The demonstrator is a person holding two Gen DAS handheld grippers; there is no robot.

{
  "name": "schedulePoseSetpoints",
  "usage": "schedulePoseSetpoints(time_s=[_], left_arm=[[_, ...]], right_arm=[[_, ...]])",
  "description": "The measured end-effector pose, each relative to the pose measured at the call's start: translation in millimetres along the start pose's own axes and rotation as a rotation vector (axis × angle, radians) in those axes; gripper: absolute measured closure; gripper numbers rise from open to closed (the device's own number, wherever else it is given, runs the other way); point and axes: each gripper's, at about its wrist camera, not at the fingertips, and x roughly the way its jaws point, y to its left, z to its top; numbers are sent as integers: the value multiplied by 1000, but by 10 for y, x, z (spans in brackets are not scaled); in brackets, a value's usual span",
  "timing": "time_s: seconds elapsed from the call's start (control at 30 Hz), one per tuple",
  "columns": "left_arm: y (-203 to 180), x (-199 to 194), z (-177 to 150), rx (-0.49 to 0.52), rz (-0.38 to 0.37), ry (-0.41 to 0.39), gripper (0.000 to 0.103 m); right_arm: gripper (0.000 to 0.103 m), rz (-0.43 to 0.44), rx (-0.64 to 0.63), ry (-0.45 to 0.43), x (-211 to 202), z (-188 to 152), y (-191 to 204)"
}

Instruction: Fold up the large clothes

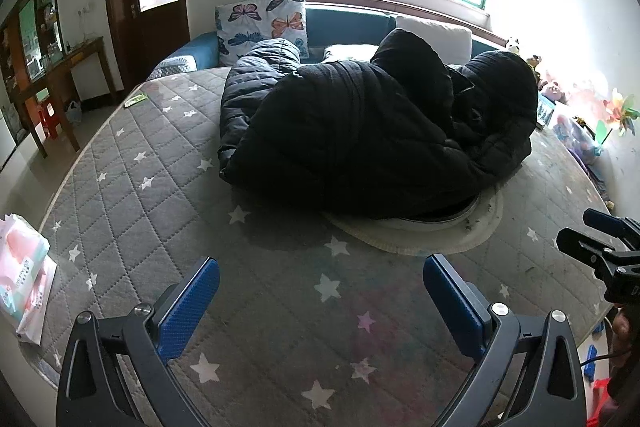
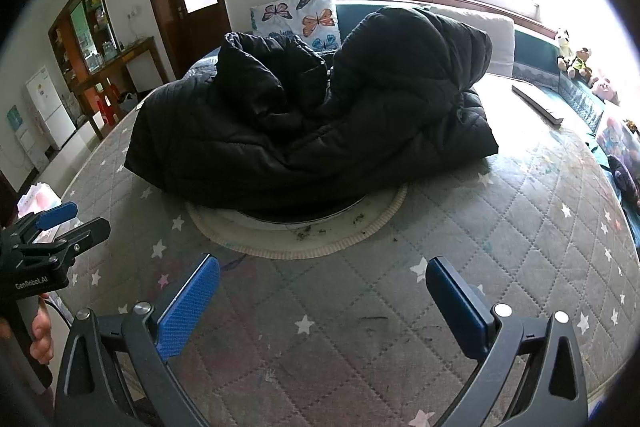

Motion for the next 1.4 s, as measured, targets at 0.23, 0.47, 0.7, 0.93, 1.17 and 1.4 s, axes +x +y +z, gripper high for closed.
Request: schedulePoseSetpoints(time_s=[0.23, 0.47, 0.7, 0.93, 1.17, 1.4], left_arm=[[-28, 0, 2, 8, 3, -2, 0], [-38, 14, 9, 9, 2, 1, 0], [-45, 28, 11, 11, 4, 6, 0], [-46, 38, 12, 14, 8, 6, 0], [-44, 41, 16, 17, 8, 3, 0], [-49, 44, 29, 24, 14, 6, 0]], right_arm=[[0, 4, -5, -4, -6, -2, 10], [0, 4, -8, -5, -9, -3, 18], [0, 6, -14, -4, -7, 9, 37], [0, 10, -19, -4, -14, 15, 40], [0, 11, -27, 0, 0, 21, 55], [0, 14, -30, -2, 10, 33, 54]])
